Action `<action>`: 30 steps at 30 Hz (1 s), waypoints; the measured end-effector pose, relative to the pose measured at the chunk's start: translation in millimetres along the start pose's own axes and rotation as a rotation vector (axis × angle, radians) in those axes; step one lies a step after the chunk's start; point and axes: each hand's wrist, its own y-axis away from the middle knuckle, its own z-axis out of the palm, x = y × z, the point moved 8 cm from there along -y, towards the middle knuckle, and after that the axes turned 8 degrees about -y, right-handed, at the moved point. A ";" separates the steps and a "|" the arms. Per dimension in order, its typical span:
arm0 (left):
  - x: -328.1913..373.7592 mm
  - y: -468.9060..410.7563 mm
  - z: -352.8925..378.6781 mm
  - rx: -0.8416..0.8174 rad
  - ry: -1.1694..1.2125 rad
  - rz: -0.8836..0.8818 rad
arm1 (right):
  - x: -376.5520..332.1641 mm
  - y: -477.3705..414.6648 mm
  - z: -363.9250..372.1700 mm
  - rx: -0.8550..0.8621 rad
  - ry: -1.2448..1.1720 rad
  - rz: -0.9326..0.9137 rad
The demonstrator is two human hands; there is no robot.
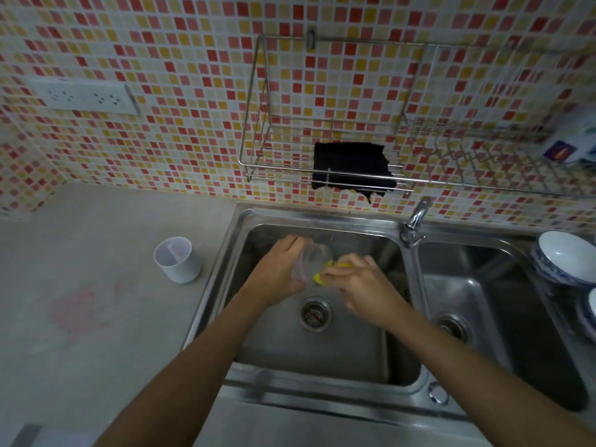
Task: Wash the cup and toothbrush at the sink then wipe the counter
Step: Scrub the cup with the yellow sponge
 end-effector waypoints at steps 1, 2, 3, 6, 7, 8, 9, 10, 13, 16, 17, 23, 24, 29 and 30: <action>3.2 -1.0 1.0 -0.015 0.006 0.009 | 3.1 -4.4 -2.3 -0.028 0.102 -0.037; 5.5 -2.7 1.0 -0.028 0.021 0.009 | 8.1 -8.4 -5.5 -0.032 0.165 -0.060; 6.4 -4.9 -0.2 -0.034 0.041 0.004 | 13.2 -11.0 -7.9 -0.033 0.188 -0.060; 9.1 -10.4 -6.5 -0.051 0.066 0.032 | 22.0 -9.0 -1.9 -0.031 0.145 -0.025; 9.5 -11.2 -8.1 -0.056 0.085 0.048 | 22.4 -5.2 2.9 -0.030 0.088 -0.010; 10.0 -11.8 -10.3 -0.059 0.108 0.057 | 22.9 -1.9 7.3 -0.024 0.025 0.005; 10.0 -12.7 -11.1 -0.061 0.127 0.065 | 23.0 0.1 9.1 -0.013 -0.023 0.023; 10.2 -13.4 -11.2 -0.067 0.143 0.067 | 23.4 -0.1 7.6 0.016 -0.050 0.039; 8.0 -17.1 -8.8 -0.065 0.212 0.037 | 20.0 -5.5 -4.3 0.111 -0.053 0.004; -0.1 -16.9 -2.3 -0.023 0.295 -0.018 | 16.8 -10.1 -12.4 0.159 -0.086 -0.007; -2.7 -16.1 -1.5 0.000 0.313 -0.043 | 15.3 -11.0 -14.1 0.165 -0.107 -0.003; 5.1 -11.7 -16.2 0.165 0.156 0.032 | 18.9 -11.2 -9.1 0.096 -0.480 0.190; 5.8 -11.8 -17.5 0.160 0.094 0.047 | 20.3 -11.2 -6.8 0.082 -0.505 0.212; 8.3 -13.8 -16.1 0.063 -0.180 0.034 | 13.8 -21.7 -6.6 -0.015 -0.054 -0.024; 8.5 -14.1 -13.5 0.028 -0.145 0.023 | 14.1 -23.8 -8.6 -0.014 0.045 -0.065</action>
